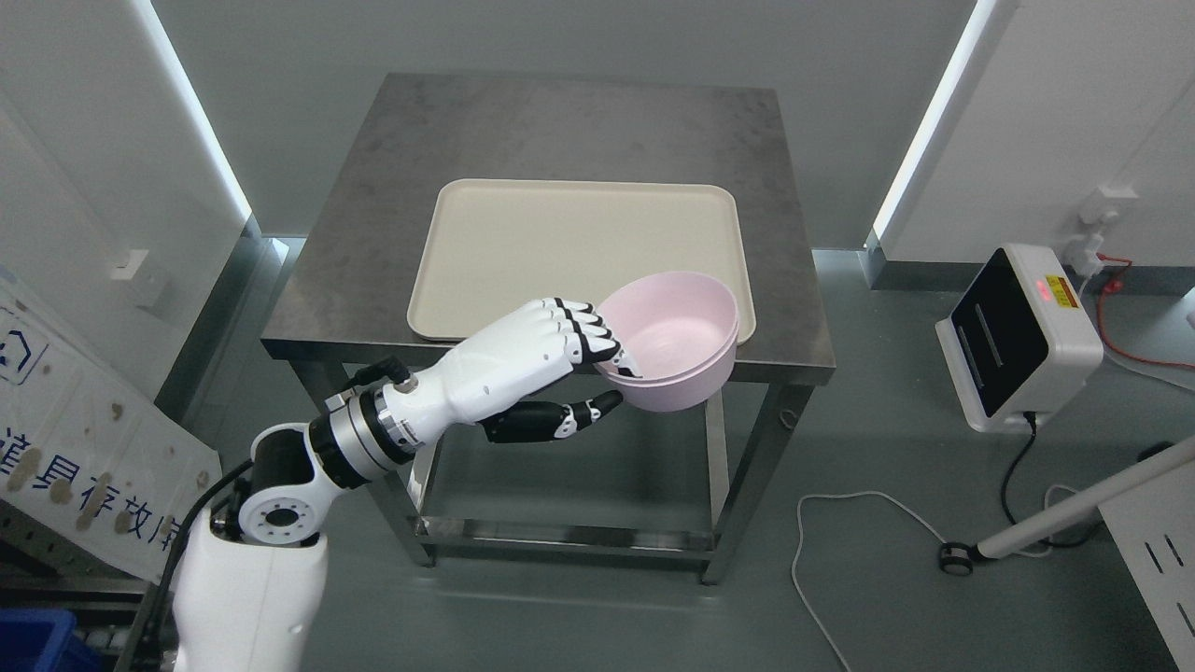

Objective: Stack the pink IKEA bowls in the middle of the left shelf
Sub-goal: 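Lift the stacked bowls off the tray with the left hand, then carry the bowls while turning toward the blue bin shelf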

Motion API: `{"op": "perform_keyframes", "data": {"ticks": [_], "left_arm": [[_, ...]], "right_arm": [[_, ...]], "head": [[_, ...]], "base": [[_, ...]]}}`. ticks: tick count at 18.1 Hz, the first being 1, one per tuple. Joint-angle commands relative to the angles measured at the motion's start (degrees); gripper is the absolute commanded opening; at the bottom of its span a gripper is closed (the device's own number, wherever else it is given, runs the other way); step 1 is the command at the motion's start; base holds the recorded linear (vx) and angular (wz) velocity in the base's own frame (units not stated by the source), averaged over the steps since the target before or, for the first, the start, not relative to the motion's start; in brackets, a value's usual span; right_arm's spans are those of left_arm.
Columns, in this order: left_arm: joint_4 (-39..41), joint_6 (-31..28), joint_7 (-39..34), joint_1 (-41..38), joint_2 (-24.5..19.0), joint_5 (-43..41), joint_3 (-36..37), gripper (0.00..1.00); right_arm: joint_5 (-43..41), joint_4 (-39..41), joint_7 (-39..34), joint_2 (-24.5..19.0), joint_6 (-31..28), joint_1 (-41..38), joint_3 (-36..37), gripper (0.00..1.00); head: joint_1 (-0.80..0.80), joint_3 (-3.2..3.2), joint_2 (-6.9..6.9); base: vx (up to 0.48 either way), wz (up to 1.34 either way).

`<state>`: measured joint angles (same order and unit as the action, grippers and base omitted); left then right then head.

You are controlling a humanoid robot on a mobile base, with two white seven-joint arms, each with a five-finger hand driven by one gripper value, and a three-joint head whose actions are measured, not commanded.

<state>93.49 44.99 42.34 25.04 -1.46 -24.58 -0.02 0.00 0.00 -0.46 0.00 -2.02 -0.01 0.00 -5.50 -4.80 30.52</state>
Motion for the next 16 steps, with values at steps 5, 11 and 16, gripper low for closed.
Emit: {"op": "perform_keyframes", "data": {"ticks": [5,11,16], "left_arm": [[1.0,0.0,-0.1,-3.3,-4.0,3.9,-11.1,0.07],[1.0,0.0,-0.1,-3.3,-4.2,5.2,-14.3,0.07],[1.0,0.0,-0.1,-3.2,-4.4,5.6,-15.3,0.07]], "right_arm": [[0.0,1.9,0.1,1.0,0.0,-0.1,0.6,1.0],[0.0,1.9,0.1,1.0,0.0,-0.1,0.6,1.0],[0.0,1.9,0.1,1.0,0.0,-0.1,0.6,1.0]], "head": [[0.0,0.0,0.0],[0.0,0.0,0.0],[0.0,0.0,0.0]], "base": [[-0.27,-0.04],[-0.295,0.04],[-0.315,0.38]]}}
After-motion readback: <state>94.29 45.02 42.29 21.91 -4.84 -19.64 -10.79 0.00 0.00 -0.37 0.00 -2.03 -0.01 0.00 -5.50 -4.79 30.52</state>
